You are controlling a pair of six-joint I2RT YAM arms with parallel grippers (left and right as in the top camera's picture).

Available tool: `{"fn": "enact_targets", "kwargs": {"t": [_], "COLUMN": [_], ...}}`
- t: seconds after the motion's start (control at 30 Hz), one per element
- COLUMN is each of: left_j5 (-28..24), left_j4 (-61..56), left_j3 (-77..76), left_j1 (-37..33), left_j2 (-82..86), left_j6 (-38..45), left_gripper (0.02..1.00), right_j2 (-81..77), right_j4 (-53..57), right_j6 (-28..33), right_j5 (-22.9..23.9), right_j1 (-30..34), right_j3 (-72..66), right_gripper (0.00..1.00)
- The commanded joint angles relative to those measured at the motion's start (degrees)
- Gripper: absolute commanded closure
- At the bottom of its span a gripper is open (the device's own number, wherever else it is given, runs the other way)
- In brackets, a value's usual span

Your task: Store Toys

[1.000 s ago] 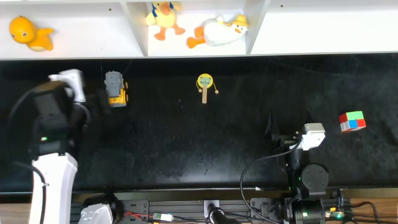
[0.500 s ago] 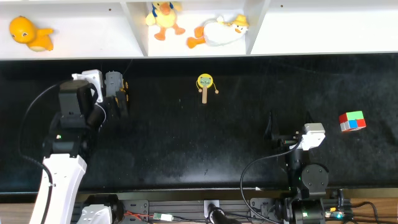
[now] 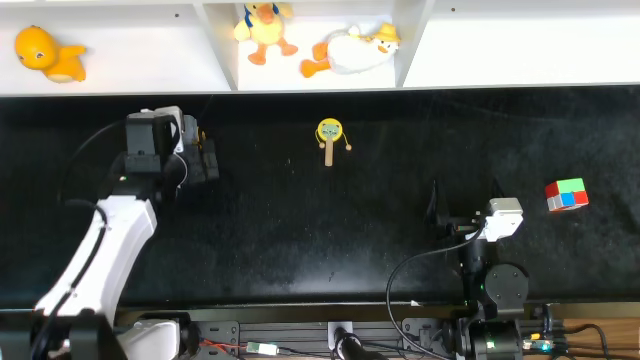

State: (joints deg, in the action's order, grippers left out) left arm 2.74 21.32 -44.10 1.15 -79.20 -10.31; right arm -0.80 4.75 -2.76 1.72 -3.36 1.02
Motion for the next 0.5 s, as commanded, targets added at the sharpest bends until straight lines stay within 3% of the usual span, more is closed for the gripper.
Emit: {"fn": "enact_targets", "kwargs": {"t": [0.03,0.5], "left_j5": [1.7,2.6], "left_j4": [-2.0,-6.3], "left_j3": [0.2,0.2], "left_j1": [0.1,0.1], "left_j2": [-2.6,-6.4], "left_j6": [-2.8,-3.7], "left_gripper": [0.023,0.134], "right_j2": [0.6,0.6], "right_j4": [-0.3,-0.3], "right_j6": [0.2,0.2], "right_j5": [-0.2,-0.2], "right_j1": [0.4,0.4], "right_j3": [-0.8,-0.8], "right_gripper": [0.007,0.005]}}
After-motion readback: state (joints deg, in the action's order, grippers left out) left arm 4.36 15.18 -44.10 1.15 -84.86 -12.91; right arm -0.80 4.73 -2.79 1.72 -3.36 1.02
